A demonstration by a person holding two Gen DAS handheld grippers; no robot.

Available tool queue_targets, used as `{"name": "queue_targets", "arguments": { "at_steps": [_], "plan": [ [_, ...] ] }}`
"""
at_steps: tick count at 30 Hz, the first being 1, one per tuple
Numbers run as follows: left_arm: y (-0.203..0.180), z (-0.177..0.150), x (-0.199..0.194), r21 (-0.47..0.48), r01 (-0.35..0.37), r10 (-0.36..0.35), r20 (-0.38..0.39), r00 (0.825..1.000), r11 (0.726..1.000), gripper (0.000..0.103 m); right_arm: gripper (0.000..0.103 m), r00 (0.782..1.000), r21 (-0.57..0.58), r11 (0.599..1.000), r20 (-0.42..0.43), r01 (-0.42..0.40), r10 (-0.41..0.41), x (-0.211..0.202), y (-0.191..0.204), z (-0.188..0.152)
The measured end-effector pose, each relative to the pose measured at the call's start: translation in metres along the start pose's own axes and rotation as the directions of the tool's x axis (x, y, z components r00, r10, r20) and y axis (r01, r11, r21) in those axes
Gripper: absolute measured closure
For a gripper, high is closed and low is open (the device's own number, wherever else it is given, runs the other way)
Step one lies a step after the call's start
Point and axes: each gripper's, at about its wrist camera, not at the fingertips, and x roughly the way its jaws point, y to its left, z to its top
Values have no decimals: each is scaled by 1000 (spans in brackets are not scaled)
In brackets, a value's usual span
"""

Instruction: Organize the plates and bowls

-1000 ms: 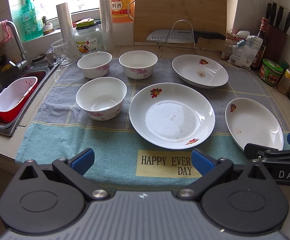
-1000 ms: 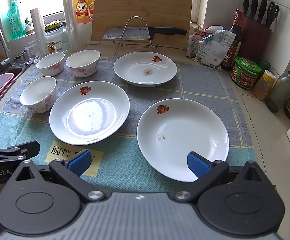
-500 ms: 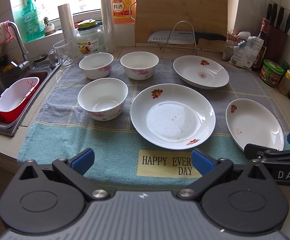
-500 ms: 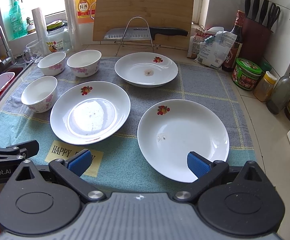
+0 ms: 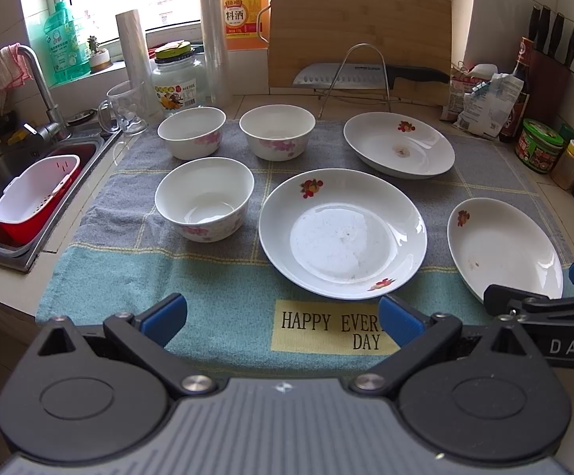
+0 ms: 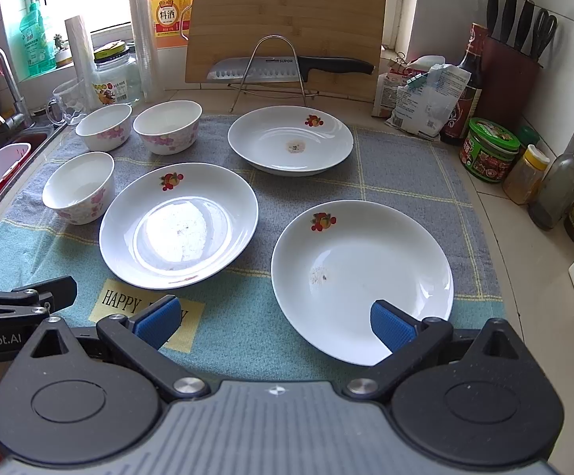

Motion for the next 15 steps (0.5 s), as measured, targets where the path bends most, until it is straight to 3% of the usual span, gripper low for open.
{"name": "queue_targets", "arguments": {
  "at_steps": [15],
  "plan": [
    [-9, -1, 0, 3, -20, 20, 7, 1000, 1000, 1, 0, 1000, -13, 1000, 13, -23, 23, 1, -8, 0]
  ]
}}
